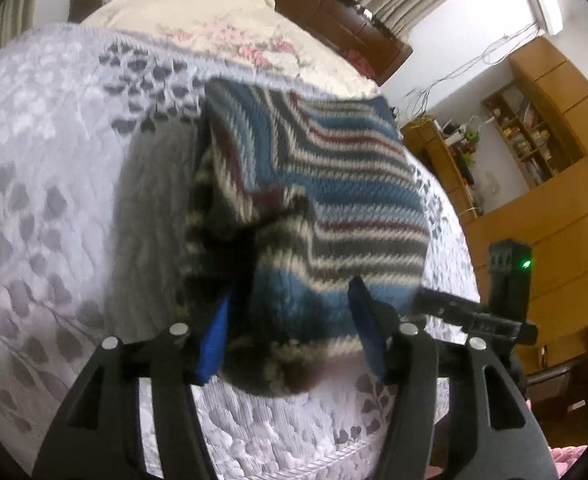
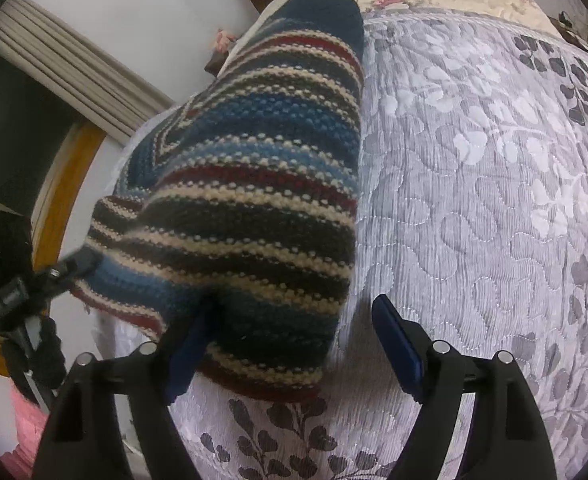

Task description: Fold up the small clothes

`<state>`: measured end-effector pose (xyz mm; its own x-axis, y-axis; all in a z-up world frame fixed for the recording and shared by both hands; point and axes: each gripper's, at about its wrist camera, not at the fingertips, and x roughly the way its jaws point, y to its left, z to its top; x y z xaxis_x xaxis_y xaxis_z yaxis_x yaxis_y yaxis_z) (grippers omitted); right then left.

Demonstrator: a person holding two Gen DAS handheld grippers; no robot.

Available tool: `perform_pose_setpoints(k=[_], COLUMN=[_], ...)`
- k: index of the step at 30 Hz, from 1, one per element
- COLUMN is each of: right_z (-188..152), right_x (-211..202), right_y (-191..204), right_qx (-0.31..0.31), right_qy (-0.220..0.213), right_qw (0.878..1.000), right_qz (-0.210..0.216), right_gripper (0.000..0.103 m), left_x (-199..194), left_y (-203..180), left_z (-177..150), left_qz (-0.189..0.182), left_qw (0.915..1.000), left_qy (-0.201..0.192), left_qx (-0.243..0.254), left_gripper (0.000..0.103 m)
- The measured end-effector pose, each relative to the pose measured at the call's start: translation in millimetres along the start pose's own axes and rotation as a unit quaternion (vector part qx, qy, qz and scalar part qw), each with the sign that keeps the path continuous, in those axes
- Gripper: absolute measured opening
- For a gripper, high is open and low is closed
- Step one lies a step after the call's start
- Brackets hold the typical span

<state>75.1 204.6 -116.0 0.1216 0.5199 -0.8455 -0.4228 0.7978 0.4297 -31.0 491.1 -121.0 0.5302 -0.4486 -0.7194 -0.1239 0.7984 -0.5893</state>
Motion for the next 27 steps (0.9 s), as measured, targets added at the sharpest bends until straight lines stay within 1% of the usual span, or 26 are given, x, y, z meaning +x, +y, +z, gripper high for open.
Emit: perform_pose_setpoints(k=[1,2,4,5,7,9,12,14,16,17,18,19,21,24,26,27], right_z=[-0.1,-1.0,-3.3,-4.1,-5.2,-6.4,-6.7,-6.1,-5.5,-5.5,-6.3,-6.2,-5.0,-9.7,-15.6,-17.8], right_x=[0.2,0.0,-1.2,-2.6,-3.1,-3.3,0.8,6.4,14.5,18.0,20.1,21.5,21.3,24.2,32.3,36.2], right_y=[2.5,4.5,9.8,12.4,16.1,18.6,22.1,25.1,28.4,31.6,35.1,37.4,41.1,36.5,31.0,29.4], right_qx=[-0.002,-0.004,-0.011,-0.013,-0.017,-0.019,-0.016,-0.007,-0.006,-0.008,-0.012,-0.014,-0.019,-0.006,0.008,0.015], right_qy=[0.001,0.001,0.001,0.001,0.002,0.003,0.007,0.014,0.024,0.027,0.029,0.028,0.021,0.016,0.021,0.022], right_qw=[1.0,1.0,1.0,1.0,1.0,1.0,1.0,1.0,0.999,0.999,0.999,0.999,1.0,1.0,1.0,1.0], right_qz=[-0.001,-0.001,-0.001,-0.001,0.003,0.005,0.014,0.026,0.025,0.021,0.02,0.02,0.002,-0.002,-0.004,-0.004], right_gripper=[0.08,0.08,0.08,0.08,0.08,0.08,0.08,0.08,0.08,0.078,0.067,0.064,0.053,0.049,0.049,0.049], left_x=[3.4,3.7,-5.2,-12.8,-18.6,-15.2,7.5,17.1,16.9,14.7,12.3,10.1,9.2,16.0,24.0,25.9], left_y=[1.2,2.0,3.2,4.1,7.4,17.5,41.9,52.8,56.9,55.2,51.5,46.2,40.2,44.1,52.2,54.1], left_z=[-2.5,-3.3,-3.4,-3.0,-3.3,-7.6,-20.2,-24.7,-25.2,-23.6,-22.0,-19.8,-16.6,-15.8,-17.0,-17.1], left_qz=[-0.002,-0.008,-0.024,-0.025,-0.011,-0.004,0.01,0.0,-0.017,-0.018,-0.014,-0.006,0.004,0.002,-0.007,-0.01], left_qw=[1.0,0.9999,0.9995,0.9991,0.9992,0.9995,0.9993,0.9985,0.9971,0.9973,0.998,0.999,0.9997,0.9998,0.9995,0.9994], left_qy=[0.004,0.003,-0.018,-0.03,-0.037,-0.026,0.002,0.005,-0.003,-0.007,-0.009,-0.011,-0.008,0.006,0.019,0.022], left_qx=[-0.003,-0.007,-0.015,-0.015,-0.013,-0.017,-0.035,-0.055,-0.075,-0.071,-0.061,-0.044,-0.024,-0.018,-0.025,-0.026], left_gripper=[0.022,0.017,0.014,0.013,0.012,0.012,0.012,0.012,0.012,0.012,0.012,0.012,0.013,0.015,0.019,0.019])
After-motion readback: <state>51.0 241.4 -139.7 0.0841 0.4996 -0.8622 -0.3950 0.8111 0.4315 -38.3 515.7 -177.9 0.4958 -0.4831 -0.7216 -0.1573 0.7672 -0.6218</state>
